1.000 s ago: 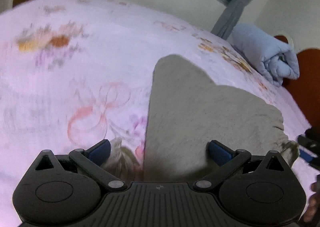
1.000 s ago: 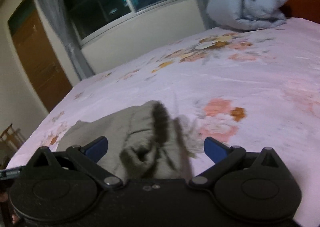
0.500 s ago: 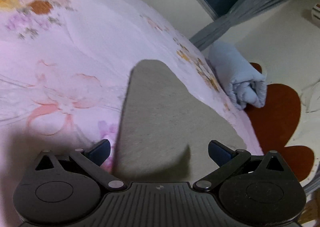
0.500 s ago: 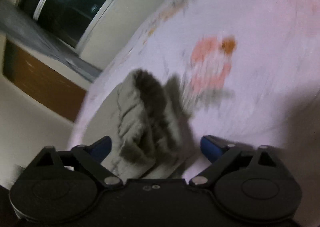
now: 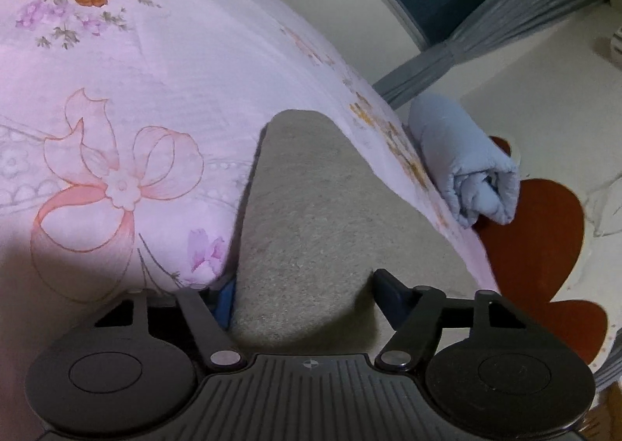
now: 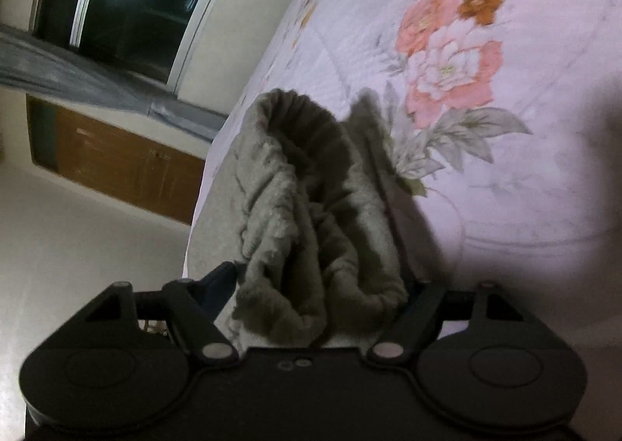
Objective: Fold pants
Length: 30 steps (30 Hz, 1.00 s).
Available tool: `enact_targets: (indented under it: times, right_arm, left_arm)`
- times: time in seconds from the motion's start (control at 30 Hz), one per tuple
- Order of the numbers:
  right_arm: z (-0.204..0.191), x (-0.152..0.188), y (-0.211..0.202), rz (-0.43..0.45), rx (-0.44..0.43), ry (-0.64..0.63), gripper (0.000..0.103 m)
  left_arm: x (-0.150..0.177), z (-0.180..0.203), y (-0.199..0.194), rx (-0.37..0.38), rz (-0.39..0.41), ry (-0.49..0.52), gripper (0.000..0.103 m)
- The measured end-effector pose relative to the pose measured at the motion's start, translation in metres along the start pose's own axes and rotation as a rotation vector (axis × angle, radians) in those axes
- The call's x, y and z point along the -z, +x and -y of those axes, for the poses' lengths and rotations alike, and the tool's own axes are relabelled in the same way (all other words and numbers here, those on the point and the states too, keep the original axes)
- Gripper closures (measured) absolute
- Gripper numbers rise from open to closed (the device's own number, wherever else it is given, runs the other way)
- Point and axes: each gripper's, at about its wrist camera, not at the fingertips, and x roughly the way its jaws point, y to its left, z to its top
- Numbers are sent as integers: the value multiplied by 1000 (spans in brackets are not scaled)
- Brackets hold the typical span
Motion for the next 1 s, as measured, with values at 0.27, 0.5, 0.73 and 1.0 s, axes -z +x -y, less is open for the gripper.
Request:
enact_targets:
  times: [0.27, 0.5, 0.73, 1.0]
  right_arm:
    - [-20, -4, -1, -11, 58, -142, 60]
    - [-60, -16, -16, -12, 30, -282, 66]
    - [-91, -79, -9, 9, -8, -380, 66]
    - [-81, -125, 71, -69, -28, -393, 66]
  left_arm:
    - [3, 10, -4, -29, 17, 64, 77]
    - [-11, 46, -23, 28, 78, 119, 79]
    - [-47, 66, -5, 75, 163, 105, 79]
    - [-88, 33, 38, -21, 179, 56, 79]
